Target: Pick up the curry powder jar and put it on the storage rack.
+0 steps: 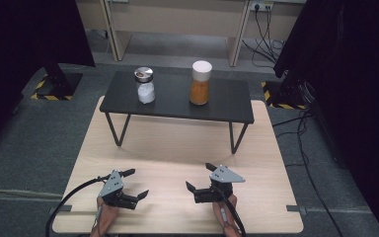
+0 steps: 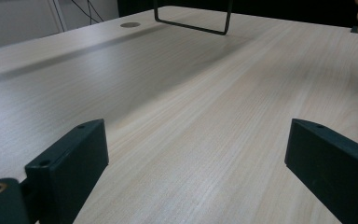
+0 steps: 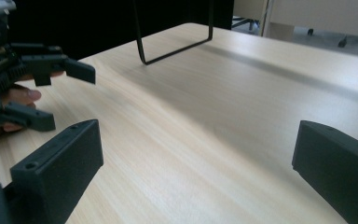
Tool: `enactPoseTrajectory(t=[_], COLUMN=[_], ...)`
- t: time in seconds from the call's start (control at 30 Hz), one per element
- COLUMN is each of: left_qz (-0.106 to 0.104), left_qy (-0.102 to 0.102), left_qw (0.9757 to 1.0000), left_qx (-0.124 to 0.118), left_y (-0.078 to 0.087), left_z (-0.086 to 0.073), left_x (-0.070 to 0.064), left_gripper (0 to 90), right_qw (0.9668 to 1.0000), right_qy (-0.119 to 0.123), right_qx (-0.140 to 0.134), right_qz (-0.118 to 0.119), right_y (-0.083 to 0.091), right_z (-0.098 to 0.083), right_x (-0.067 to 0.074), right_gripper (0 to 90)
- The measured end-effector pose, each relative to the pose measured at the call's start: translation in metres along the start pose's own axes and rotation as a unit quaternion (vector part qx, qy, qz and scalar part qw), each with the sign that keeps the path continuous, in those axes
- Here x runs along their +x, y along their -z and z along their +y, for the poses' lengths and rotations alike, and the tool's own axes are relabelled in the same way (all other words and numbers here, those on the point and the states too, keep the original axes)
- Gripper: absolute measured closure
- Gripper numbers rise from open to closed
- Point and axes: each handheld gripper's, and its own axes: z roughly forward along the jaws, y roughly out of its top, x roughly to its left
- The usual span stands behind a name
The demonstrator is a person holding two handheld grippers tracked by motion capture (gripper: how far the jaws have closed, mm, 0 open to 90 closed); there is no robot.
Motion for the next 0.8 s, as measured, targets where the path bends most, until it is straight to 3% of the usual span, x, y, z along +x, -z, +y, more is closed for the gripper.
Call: enactPoseTrajectory(t=[0.2,0.3,0.5,0.6,0.8], left_qz=[0.001,0.000,0.000,-0.001,-0.001], left_qy=[0.001,0.001,0.002,0.007,0.008], left_qw=[1.0000,1.0000,1.0000,1.0000,1.0000], left_qx=[-0.001,0.000,0.000,-0.003,-0.005], left_y=[0.000,0.000,0.000,0.001,0.001], left_z=[0.000,0.000,0.000,-0.001,-0.002], left_x=[0.000,0.000,0.001,0.002,0.002], left_gripper=[5.0,5.0,5.0,5.0,5.1], right_qw=[0.9999,0.9999,0.9999,0.9998,0.9996], right_qy=[-0.007,0.007,-0.004,0.010,0.015], right_qx=[-0.011,-0.006,-0.002,0.008,0.020], right_qz=[0.001,-0.006,-0.010,-0.016,-0.013], right_y=[-0.003,-0.006,-0.013,-0.017,-0.019], right_z=[-0.032,-0.033,-0.039,-0.041,-0.038], right_x=[-0.001,0.002,0.001,0.005,0.006], right_gripper=[1.4,1.5,1.6,1.8,1.8])
